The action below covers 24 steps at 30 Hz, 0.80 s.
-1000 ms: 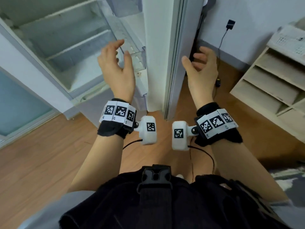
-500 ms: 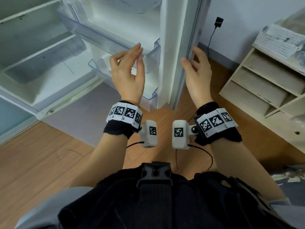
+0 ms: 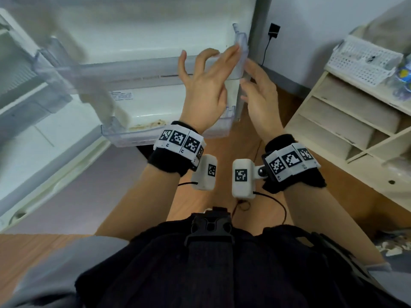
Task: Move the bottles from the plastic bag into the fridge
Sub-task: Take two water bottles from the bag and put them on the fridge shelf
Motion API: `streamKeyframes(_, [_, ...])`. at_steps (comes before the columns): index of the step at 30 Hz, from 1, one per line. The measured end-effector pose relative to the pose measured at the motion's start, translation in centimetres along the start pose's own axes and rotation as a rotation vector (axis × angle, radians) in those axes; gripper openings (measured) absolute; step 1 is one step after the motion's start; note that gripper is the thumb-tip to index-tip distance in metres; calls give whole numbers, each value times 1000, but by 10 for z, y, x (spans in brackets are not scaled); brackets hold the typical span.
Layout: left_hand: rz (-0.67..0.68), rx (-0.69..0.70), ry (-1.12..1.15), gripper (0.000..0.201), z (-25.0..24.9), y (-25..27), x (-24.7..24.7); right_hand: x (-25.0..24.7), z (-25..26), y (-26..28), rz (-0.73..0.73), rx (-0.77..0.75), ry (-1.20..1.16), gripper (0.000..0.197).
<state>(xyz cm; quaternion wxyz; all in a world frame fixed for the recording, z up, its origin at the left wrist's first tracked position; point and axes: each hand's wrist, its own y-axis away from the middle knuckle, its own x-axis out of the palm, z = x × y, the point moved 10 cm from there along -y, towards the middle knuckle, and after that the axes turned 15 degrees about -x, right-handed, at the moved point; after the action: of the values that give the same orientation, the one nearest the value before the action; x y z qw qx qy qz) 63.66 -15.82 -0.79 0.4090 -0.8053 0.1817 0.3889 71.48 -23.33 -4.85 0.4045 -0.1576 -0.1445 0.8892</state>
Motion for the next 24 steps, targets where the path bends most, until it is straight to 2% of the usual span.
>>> streamKeyframes(6, [33,72,-19,70,8,-76,48,0,-36,-69,-1,44,51,39])
streamKeyframes(12, [86,20,-64,66,28,-135,80,16,-66,-119,48,68,80,42])
streamKeyframes(19, [90,-35,-104,66,51,-177,95,41,-85,-167,110,56,89,43])
streamKeyframes(24, [77,-54,-70,64,55,-186,99,51,-97,-185,124,62,65,42])
